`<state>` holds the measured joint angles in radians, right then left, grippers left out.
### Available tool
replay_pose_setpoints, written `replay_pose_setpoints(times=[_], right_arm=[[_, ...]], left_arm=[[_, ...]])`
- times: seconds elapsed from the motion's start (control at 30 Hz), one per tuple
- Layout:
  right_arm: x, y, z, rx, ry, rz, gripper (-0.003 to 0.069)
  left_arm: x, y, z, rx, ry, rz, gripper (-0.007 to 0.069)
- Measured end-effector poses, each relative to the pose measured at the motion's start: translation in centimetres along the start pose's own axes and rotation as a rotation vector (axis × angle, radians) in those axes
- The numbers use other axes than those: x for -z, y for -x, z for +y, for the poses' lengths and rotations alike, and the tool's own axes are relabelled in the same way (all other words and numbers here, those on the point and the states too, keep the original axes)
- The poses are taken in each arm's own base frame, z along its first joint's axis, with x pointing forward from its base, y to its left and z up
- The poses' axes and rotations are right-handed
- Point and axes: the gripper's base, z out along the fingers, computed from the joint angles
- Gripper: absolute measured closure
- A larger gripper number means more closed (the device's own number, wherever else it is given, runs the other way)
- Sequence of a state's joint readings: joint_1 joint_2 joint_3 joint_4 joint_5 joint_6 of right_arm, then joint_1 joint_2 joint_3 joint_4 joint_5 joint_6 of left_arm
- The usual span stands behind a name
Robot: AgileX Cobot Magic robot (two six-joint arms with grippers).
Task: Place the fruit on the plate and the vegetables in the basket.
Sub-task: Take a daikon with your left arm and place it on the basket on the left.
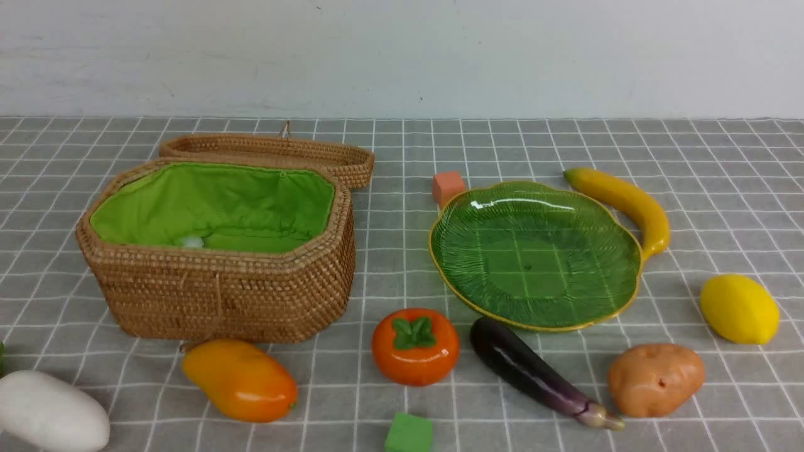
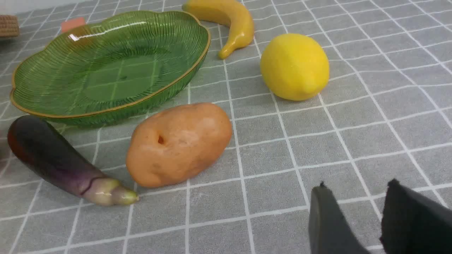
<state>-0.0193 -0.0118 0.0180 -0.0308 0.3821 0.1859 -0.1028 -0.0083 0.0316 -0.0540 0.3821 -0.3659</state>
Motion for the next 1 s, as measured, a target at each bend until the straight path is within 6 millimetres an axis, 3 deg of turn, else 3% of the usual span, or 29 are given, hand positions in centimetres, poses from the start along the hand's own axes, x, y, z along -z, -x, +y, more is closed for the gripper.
replay_pose_setpoints(times=[0.7,1.0], right_arm=[[0.0,0.0,0.0,0.0,0.0,0.0,0.0419],[0.0,0.0,0.0,0.0,0.0,0.0,0.0419]], left_arm=[[0.0,0.4,-0.1,-0.004,-0.013,-0.044,0.0386],[0.3,2.1,-1.1,0.387,-0.163,-0.207,0.0386]])
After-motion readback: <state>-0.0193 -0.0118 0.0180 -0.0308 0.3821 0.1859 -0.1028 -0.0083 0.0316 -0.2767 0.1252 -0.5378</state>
